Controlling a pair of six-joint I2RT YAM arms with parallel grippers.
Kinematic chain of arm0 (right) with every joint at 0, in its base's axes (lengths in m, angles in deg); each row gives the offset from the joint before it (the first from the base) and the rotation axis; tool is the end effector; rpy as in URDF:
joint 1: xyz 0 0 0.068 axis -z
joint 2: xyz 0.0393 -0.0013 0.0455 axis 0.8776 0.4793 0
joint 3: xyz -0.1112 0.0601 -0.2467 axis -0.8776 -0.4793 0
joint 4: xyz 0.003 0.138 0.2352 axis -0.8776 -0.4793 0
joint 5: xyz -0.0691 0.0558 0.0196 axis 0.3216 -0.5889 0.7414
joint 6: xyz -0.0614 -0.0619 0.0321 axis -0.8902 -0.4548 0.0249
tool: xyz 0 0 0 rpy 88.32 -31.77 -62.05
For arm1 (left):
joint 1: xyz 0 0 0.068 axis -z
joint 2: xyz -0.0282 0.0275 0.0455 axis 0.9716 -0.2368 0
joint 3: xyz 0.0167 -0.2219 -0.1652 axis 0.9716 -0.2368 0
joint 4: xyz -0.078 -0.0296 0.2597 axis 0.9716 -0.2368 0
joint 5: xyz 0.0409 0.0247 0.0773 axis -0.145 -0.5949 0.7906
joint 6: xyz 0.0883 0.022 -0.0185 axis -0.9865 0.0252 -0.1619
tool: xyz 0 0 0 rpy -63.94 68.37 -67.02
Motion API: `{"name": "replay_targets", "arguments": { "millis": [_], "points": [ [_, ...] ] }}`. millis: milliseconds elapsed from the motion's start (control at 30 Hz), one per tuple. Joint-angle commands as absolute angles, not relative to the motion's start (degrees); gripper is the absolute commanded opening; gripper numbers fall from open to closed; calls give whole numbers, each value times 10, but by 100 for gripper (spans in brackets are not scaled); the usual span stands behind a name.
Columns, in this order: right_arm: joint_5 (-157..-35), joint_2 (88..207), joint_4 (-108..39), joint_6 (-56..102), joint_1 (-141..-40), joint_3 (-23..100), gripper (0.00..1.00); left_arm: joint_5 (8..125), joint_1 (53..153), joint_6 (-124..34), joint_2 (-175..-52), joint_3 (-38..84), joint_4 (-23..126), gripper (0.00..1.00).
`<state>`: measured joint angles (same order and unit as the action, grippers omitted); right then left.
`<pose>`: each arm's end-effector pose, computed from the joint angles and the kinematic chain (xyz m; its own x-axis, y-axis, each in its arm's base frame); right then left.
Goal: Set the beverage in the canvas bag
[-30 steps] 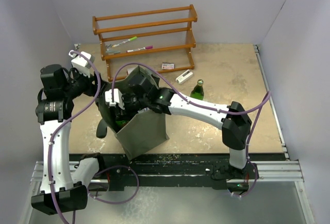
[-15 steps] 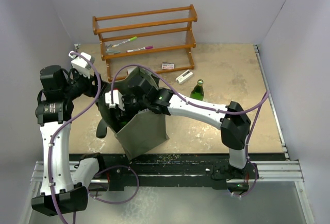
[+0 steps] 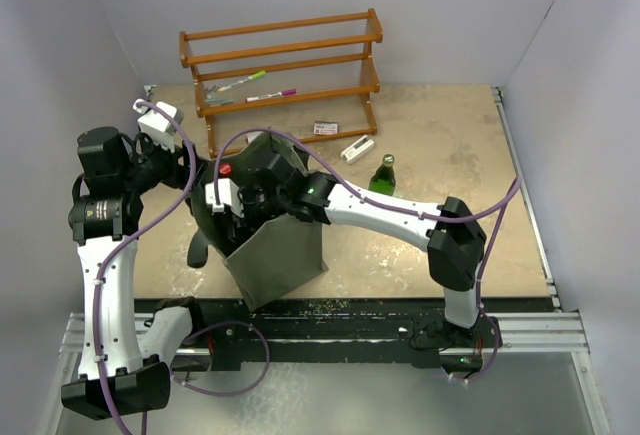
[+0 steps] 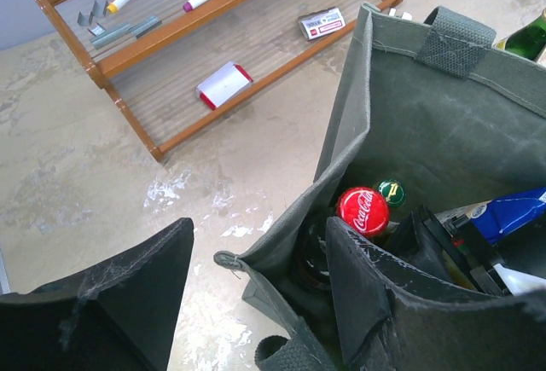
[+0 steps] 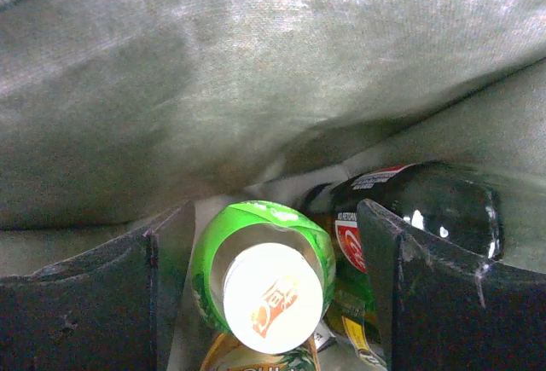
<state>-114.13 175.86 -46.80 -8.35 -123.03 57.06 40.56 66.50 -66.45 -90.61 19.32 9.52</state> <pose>0.2065 0.4608 0.2894 0.2024 -0.4066 -0.8909 -0.9792 -0.0959 -0.1787 0.2235 -0.0089 0.3966 -0.3311 0.0900 -0.9393 0.4284 0.9013 -0.0647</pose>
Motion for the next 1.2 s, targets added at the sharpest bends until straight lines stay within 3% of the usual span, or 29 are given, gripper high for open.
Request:
{"name": "replay_targets", "arguments": {
  "millis": [0,267,1167],
  "points": [
    [-1122,1728,-473,-85,-1228,576,80,405,659,-674,-900,190,120,67],
    [-1148,1702,-494,-77,-1227,591,85,404,660,-674,-904,196,120,67],
    [-1140,1540,-532,-38,-1228,629,85,409,659,-676,-913,189,128,67]
  ]
}}
